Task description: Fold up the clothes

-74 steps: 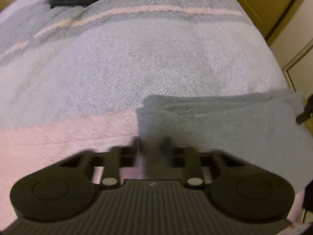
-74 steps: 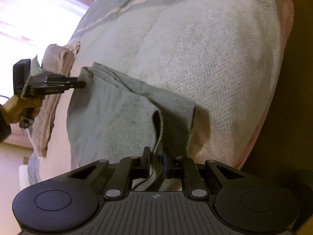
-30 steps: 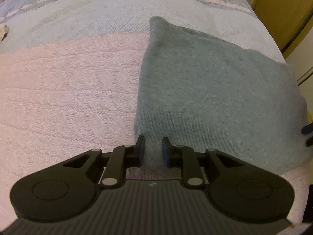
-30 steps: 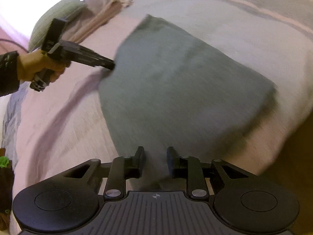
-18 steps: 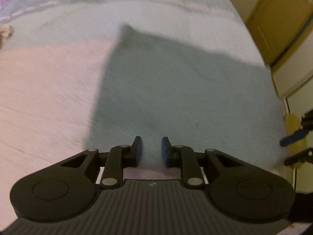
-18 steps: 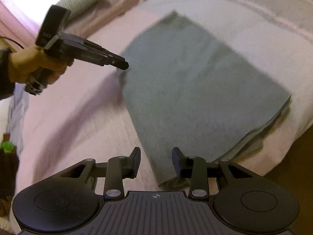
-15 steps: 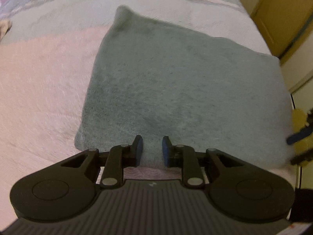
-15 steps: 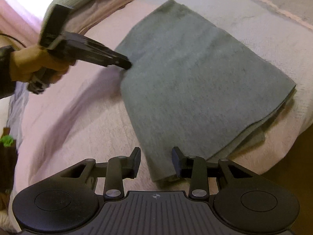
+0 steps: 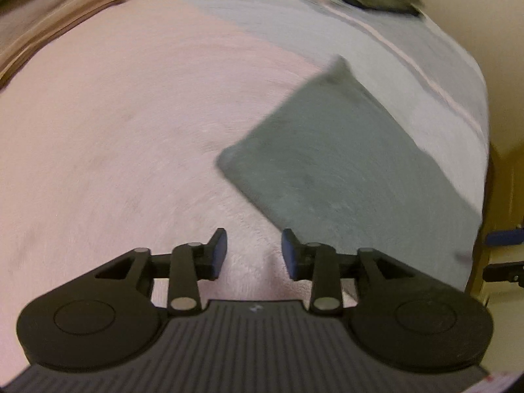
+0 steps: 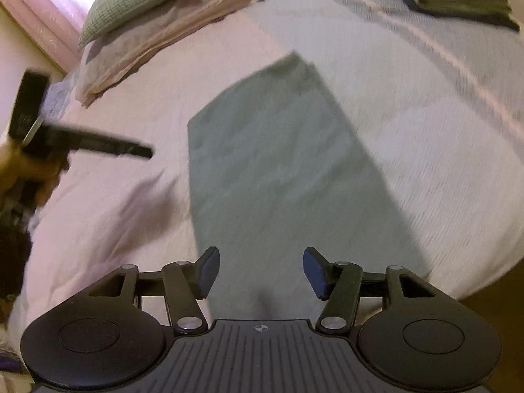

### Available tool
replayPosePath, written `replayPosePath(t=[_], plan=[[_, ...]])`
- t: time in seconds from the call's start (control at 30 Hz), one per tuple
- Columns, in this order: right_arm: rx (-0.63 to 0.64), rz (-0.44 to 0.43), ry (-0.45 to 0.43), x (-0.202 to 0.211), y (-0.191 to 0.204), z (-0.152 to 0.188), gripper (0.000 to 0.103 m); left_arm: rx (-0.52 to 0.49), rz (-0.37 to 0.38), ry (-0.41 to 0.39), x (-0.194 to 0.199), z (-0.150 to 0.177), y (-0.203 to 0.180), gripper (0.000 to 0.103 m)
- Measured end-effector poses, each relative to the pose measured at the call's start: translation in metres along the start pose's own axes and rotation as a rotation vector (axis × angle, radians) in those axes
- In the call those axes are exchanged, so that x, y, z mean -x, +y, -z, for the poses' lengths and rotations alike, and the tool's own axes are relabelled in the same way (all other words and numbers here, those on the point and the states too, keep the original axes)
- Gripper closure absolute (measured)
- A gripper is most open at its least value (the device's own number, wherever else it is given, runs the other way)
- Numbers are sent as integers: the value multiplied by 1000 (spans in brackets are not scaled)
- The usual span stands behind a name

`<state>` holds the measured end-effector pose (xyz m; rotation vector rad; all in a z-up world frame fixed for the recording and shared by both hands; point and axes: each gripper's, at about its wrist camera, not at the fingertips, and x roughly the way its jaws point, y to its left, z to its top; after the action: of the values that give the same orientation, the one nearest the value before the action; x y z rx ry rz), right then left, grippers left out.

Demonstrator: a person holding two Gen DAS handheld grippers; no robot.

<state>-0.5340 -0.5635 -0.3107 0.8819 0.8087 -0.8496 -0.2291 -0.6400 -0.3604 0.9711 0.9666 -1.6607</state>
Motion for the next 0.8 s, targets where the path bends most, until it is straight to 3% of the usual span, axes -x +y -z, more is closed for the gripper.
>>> replayPosePath(t=[0.1,0.2,0.43,0.57,0.63,0.8], plan=[[24,18,-17,3,-2,-21,46,110,25,-39,4,6,9,68],[45,19,3,-1,-5,-40,46,150,31,-51,2,12,11,68],[269,-9,140,-26,-20,-56,44,131,42,-67,4,37,-18,64],[282,-71,234,-57,-52,-56,43,196,70,-79,-12,56,-38,62],[297,-88,285,-66,-65,-61,43,264,53,-62,-23,62,-48,62],[368,-102,269,-66,-81,-87,43,339,-11,-50,-31,64,-62,62]])
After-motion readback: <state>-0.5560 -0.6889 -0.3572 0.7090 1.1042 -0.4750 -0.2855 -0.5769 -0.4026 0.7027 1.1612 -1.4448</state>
